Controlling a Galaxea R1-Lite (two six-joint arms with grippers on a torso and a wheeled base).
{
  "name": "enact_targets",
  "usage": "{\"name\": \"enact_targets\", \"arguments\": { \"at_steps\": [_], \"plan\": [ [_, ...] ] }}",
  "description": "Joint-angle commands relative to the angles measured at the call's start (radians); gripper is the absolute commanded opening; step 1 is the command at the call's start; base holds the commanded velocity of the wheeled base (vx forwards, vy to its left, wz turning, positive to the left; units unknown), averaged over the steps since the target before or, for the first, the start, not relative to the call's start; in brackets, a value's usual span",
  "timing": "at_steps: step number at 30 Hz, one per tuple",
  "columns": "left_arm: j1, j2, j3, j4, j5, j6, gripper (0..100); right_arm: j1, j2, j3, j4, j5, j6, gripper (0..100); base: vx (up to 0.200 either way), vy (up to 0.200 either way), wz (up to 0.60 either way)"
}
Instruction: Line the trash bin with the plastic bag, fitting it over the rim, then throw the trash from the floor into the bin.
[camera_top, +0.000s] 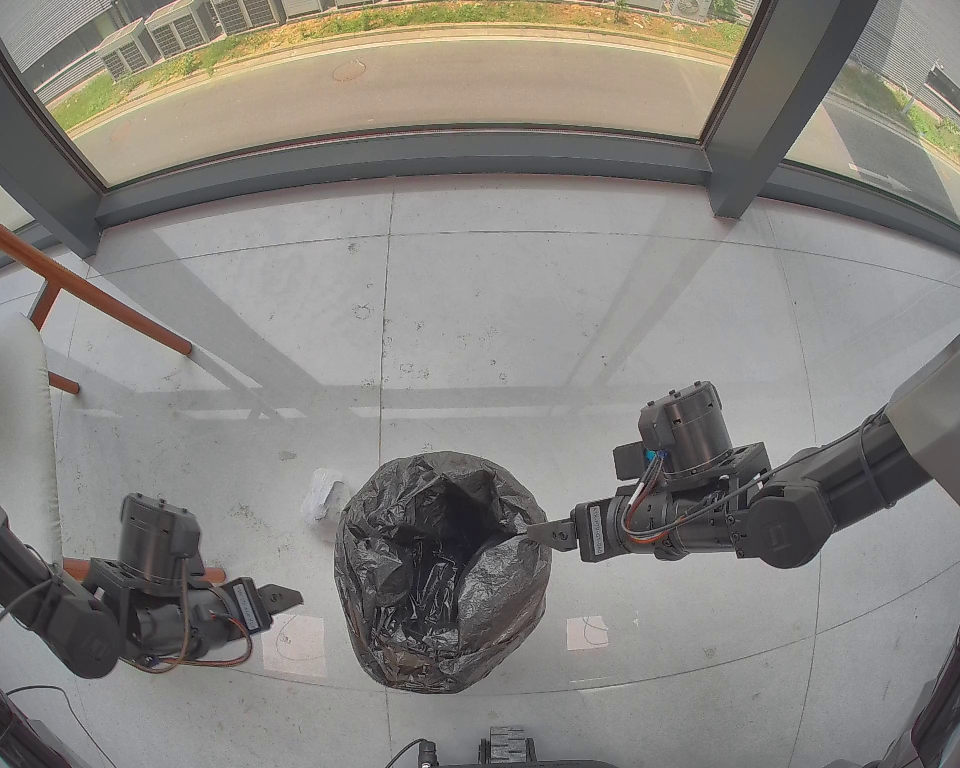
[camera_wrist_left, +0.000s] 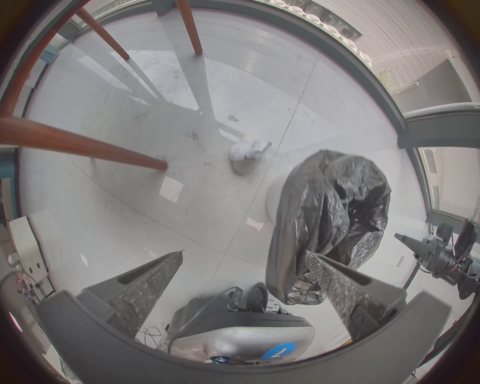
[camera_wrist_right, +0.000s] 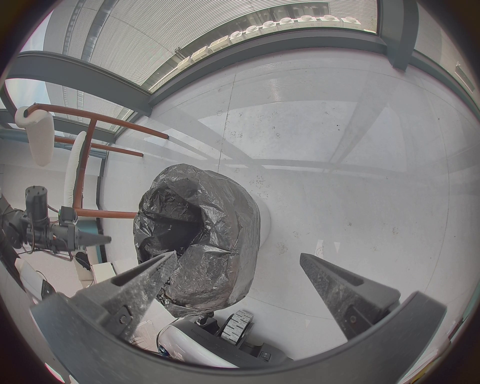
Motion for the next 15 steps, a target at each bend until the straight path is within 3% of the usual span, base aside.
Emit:
{"name": "enact_targets", "arguments": {
  "at_steps": [1, 5, 15],
  "plan": [
    [0.221, -0.014, 0.003, -0.002, -0.123, 0.259, 100, -0.003, -0.002, -0.01, -0.001, -0.009, 0.003, 100, 0.0, 0.0, 0.0],
    [0.223, 0.032, -0.01, -0.034, -0.117, 0.385, 100, -0.017, -0.01, -0.01, -0.001, -0.012, 0.003, 100, 0.0, 0.15, 0.0],
    [0.101, 0.075, -0.019, -0.095, -0.119, 0.391, 100, -0.154, -0.08, 0.001, 0.018, -0.021, 0.003, 100, 0.0, 0.2, 0.0]
  ]
}}
